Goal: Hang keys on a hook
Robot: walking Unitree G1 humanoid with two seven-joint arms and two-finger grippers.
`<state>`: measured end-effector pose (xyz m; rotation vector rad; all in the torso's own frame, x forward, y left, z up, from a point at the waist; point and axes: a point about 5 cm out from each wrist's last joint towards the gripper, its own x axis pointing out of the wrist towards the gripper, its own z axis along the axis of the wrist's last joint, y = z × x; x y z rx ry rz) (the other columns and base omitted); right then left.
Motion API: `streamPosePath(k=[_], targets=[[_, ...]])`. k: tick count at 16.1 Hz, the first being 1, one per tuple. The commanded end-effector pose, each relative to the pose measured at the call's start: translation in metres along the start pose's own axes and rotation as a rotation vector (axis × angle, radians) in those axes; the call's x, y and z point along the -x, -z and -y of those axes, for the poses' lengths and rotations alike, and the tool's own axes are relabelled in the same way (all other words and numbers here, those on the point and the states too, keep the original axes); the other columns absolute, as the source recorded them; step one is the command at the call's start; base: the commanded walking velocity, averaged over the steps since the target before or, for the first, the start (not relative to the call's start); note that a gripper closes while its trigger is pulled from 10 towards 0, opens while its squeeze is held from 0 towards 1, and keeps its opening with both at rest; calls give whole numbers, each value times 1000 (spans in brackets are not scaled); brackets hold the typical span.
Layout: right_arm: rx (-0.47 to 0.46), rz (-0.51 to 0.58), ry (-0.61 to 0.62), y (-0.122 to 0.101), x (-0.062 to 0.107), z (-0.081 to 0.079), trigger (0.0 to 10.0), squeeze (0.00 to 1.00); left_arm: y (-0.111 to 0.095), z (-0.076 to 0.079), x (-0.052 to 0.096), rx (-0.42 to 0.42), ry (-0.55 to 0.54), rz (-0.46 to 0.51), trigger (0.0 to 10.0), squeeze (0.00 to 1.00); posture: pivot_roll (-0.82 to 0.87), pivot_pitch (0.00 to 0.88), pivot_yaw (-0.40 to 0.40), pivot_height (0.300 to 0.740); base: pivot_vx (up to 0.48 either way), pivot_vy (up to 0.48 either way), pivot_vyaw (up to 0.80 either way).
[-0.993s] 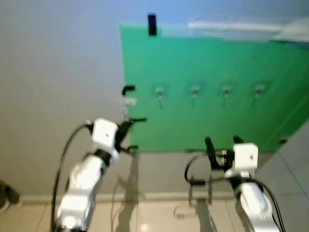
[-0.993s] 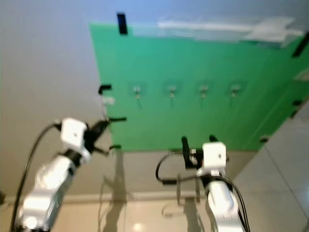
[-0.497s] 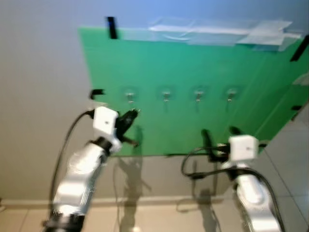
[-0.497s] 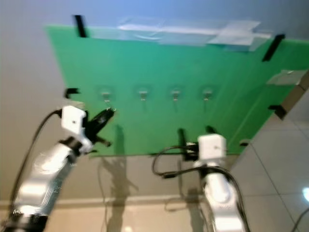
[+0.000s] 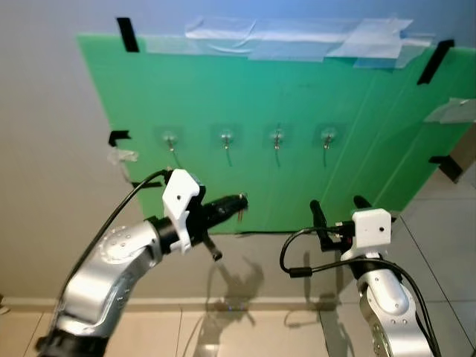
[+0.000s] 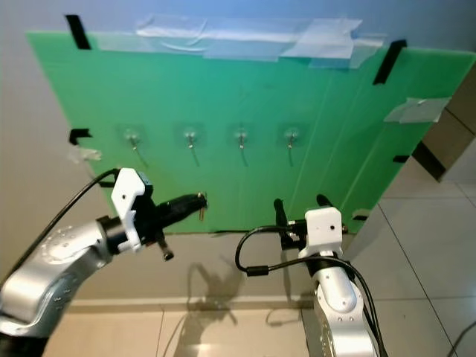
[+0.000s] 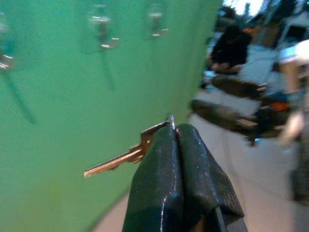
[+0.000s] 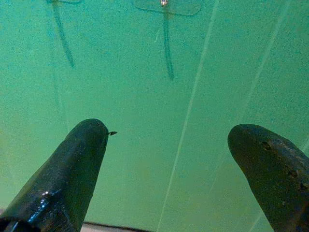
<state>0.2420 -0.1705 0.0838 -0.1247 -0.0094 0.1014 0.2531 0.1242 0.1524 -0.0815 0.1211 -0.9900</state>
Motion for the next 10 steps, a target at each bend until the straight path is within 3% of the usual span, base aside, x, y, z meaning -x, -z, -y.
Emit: streamPosePath(k=[1,5,10], targets=[[4,2,-17,0,-4,-2,10000,1000,-8,-5,3,78,-23,51,10000,0,-8,0,4,740,0,0,0],[19,7,-35,-1,-14,0,10000,1000,-30,-31,6,191,-141,227,10000,0,5,0,-25,740,0,0,0],[31,25,-51,-4,-20,-2,10000,1000,-36,-43,14,278,-158,260,10000,0,8,0,-25,740,0,0,0]])
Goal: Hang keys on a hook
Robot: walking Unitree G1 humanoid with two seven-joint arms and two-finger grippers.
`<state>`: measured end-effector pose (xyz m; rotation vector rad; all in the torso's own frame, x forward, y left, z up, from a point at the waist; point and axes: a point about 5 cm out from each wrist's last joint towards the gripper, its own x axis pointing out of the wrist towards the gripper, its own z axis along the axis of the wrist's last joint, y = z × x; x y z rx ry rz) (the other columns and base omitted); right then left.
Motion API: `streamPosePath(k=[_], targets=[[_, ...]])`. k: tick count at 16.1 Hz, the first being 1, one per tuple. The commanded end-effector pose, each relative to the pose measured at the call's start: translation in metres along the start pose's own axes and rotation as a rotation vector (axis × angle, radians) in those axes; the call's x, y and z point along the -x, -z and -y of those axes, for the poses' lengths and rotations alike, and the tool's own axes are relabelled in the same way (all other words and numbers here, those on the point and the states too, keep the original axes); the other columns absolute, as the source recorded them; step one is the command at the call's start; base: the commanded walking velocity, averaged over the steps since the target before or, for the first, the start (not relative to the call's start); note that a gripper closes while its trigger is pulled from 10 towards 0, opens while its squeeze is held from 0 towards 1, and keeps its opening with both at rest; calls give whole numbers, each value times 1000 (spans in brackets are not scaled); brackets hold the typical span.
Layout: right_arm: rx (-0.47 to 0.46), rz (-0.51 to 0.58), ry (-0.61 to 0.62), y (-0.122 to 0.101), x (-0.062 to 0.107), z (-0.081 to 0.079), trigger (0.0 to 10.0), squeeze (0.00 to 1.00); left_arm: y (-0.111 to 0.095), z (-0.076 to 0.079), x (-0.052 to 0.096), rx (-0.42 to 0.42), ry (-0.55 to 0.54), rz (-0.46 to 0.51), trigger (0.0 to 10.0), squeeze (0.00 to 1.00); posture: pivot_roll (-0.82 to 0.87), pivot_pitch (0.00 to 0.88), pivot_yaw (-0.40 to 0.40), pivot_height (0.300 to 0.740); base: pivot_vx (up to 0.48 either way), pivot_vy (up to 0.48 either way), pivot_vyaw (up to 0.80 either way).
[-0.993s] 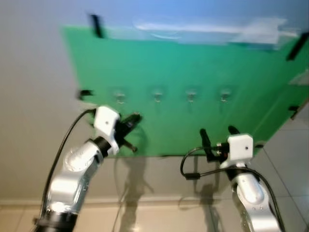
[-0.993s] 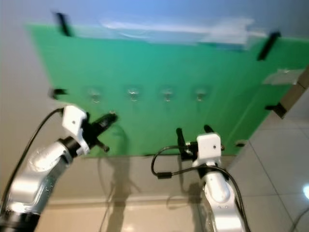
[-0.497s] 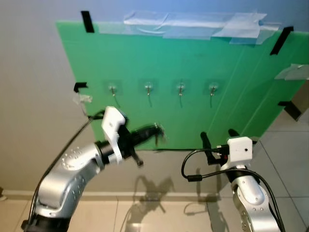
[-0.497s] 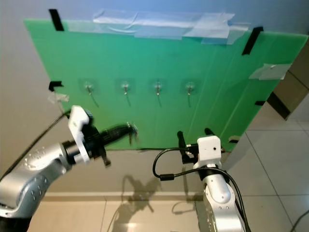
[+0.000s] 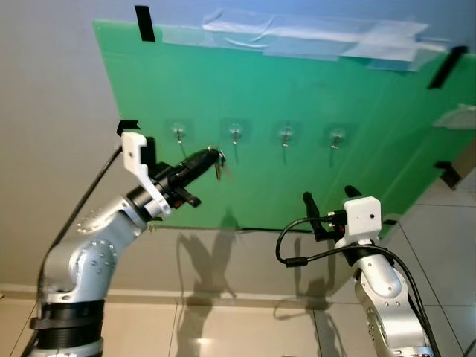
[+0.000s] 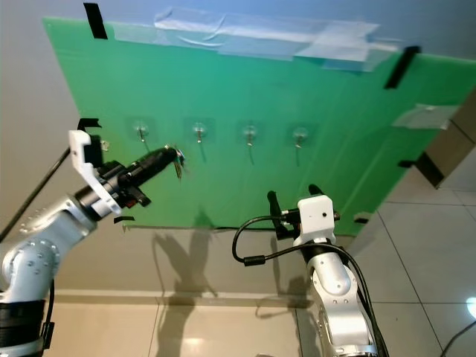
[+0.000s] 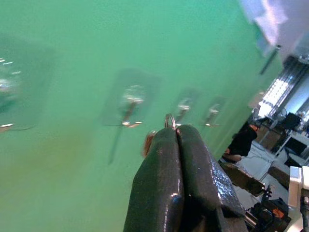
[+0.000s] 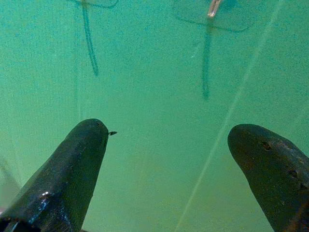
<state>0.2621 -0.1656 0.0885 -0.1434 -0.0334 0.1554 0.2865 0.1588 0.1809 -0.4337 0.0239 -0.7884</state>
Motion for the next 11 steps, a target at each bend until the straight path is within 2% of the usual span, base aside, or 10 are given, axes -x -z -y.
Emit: streamPosePath(k=[1,5,6,9,10,11], targets=[[11,-2,0,2,0,0,10000,1000,-2,1,1,19,3,-2,10000,0,8,0,-25,740,0,0,0],[4,-10,-15,4,2,-5,10000,1000,9,-11,12,56,-37,-28,10000,0,14,0,-28,740,0,0,0],[8,-11,-21,3,2,-5,10000,1000,16,-15,20,78,-20,-62,10000,0,9,0,-35,740,0,0,0],[16,-17,-28,4,3,-3,10000,1000,14,-26,30,-13,-44,-103,10000,0,9,0,-43,740,0,0,0],[17,-18,-29,4,3,-3,10000,1000,13,-29,31,-33,-51,-107,10000,0,9,0,-43,740,0,0,0],[18,-19,-34,4,3,-3,10000,1000,11,-33,29,-86,-47,-121,10000,0,11,0,-53,740,0,0,0]])
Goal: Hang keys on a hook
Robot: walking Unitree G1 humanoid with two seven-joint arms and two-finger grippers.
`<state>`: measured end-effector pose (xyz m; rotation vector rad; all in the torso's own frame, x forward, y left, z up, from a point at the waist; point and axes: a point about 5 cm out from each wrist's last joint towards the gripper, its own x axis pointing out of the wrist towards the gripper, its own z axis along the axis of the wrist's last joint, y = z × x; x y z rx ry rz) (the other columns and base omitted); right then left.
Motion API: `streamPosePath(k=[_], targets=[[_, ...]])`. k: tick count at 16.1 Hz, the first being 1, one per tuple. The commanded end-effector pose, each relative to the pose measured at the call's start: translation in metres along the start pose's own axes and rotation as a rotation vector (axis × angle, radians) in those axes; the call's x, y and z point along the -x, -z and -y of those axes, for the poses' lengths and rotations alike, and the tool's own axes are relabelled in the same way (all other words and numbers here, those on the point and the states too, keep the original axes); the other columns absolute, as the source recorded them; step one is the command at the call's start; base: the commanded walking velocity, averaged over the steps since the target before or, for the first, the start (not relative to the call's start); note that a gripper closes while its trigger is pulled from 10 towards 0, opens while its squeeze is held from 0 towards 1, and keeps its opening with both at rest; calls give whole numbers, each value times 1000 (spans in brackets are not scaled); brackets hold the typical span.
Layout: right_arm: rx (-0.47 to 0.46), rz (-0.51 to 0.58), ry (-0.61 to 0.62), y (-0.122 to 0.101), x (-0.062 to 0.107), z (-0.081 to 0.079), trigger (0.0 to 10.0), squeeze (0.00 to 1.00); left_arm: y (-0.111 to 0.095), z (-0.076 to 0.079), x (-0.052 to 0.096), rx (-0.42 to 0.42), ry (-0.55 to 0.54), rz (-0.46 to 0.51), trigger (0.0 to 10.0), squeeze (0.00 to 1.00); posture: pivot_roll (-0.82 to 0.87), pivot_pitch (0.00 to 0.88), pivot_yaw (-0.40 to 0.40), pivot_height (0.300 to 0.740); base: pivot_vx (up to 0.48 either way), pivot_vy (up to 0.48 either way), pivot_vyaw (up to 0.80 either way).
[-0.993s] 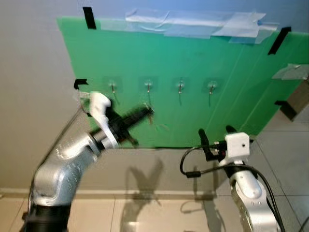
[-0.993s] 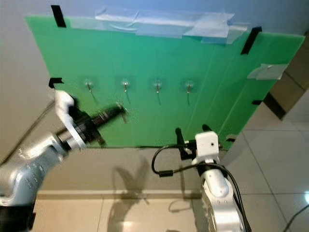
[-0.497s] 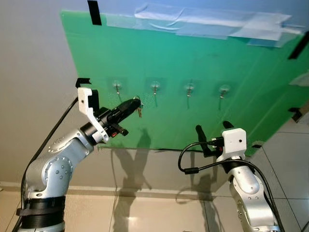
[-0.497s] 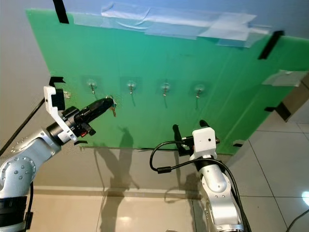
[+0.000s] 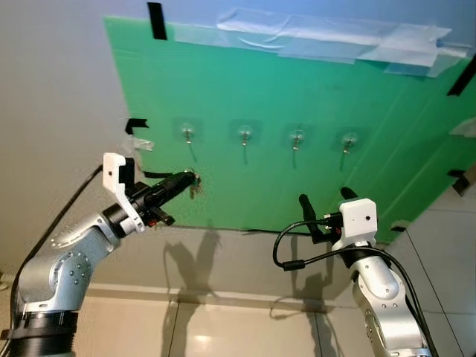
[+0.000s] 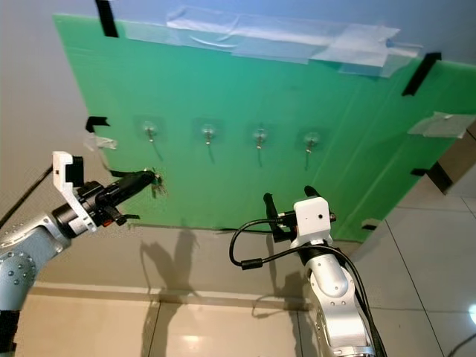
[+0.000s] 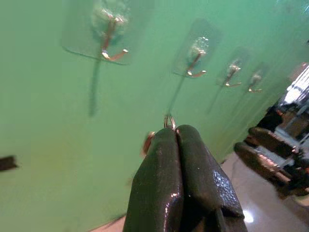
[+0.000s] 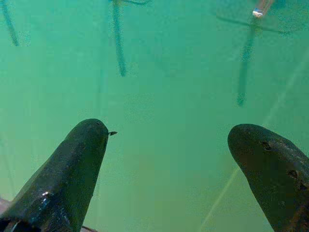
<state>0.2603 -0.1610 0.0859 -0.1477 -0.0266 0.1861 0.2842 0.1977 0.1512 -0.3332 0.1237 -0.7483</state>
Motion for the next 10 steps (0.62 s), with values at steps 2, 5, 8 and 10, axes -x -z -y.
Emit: streamPosePath(k=[2,5,8,10], targets=[[18,-13,-13,2,1,1,10000,1000,-3,-4,-6,-68,23,-22,10000,0,11,0,-55,740,0,0,0],[26,-11,-24,1,1,0,10000,1000,-12,-11,-16,-103,51,-15,10000,0,5,0,-57,740,0,0,0],[30,-9,-22,1,1,0,10000,1000,-24,-19,-26,-133,55,9,10000,0,-7,0,-47,740,0,0,0],[22,-12,-19,3,3,-1,10000,1000,-30,-23,-30,-131,59,38,10000,0,-9,0,-41,740,0,0,0]])
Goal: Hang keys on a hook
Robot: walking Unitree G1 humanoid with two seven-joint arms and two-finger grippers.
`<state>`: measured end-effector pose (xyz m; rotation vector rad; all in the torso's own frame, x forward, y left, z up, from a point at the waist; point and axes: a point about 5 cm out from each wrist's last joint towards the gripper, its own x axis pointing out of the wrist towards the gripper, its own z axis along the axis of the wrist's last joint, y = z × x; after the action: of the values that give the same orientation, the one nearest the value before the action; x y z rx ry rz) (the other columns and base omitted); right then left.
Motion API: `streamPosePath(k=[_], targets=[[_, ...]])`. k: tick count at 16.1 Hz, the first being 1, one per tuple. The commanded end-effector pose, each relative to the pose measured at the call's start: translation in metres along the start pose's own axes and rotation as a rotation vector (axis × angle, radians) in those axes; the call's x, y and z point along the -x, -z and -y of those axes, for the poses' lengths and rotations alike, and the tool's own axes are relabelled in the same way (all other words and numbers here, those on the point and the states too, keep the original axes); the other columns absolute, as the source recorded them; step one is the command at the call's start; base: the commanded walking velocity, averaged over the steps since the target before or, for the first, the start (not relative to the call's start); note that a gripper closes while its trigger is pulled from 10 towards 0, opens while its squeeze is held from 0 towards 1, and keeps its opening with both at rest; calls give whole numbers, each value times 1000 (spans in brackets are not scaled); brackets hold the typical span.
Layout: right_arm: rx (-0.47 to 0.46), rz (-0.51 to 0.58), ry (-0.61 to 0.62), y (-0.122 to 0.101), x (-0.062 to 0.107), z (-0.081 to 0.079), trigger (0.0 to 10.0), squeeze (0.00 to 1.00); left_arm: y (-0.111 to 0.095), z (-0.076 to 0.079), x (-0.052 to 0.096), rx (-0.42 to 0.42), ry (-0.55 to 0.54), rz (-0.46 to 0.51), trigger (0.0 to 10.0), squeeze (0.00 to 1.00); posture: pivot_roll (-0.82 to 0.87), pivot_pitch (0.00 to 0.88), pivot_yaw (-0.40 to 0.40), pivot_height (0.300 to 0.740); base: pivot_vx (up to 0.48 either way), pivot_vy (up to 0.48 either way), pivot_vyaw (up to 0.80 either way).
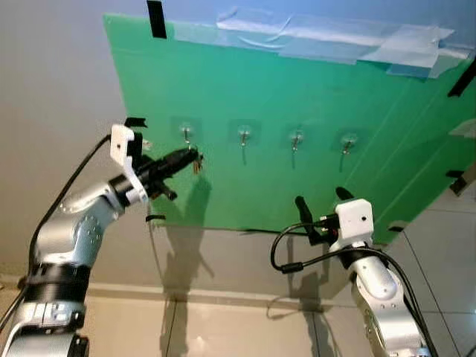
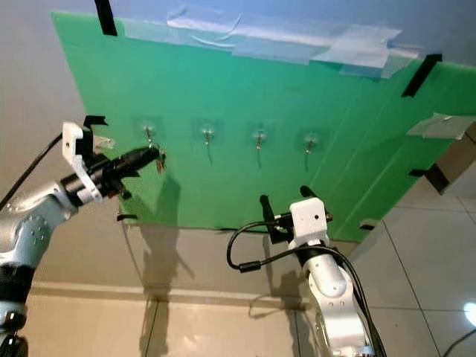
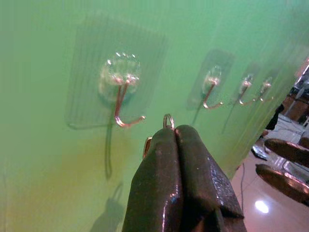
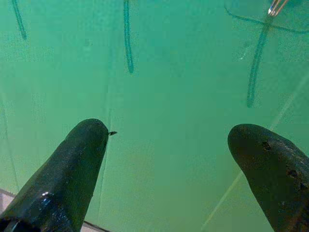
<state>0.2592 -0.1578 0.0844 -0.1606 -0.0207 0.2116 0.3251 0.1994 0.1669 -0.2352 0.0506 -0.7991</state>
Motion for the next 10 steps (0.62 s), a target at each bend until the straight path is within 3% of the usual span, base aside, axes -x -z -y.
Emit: streamPosePath(k=[1,5,10], targets=[[6,-8,5,3,4,1,10000,1000,-8,-1,-3,-20,13,21,10000,0,-11,0,-40,740,0,0,0],[-3,-13,-2,5,7,-5,10000,1000,-16,-6,-10,-29,28,45,10000,0,-22,0,-31,740,0,0,0],[-1,-19,2,6,10,-4,10000,1000,-11,-19,-4,114,-42,117,10000,0,-26,0,-32,740,0,0,0]])
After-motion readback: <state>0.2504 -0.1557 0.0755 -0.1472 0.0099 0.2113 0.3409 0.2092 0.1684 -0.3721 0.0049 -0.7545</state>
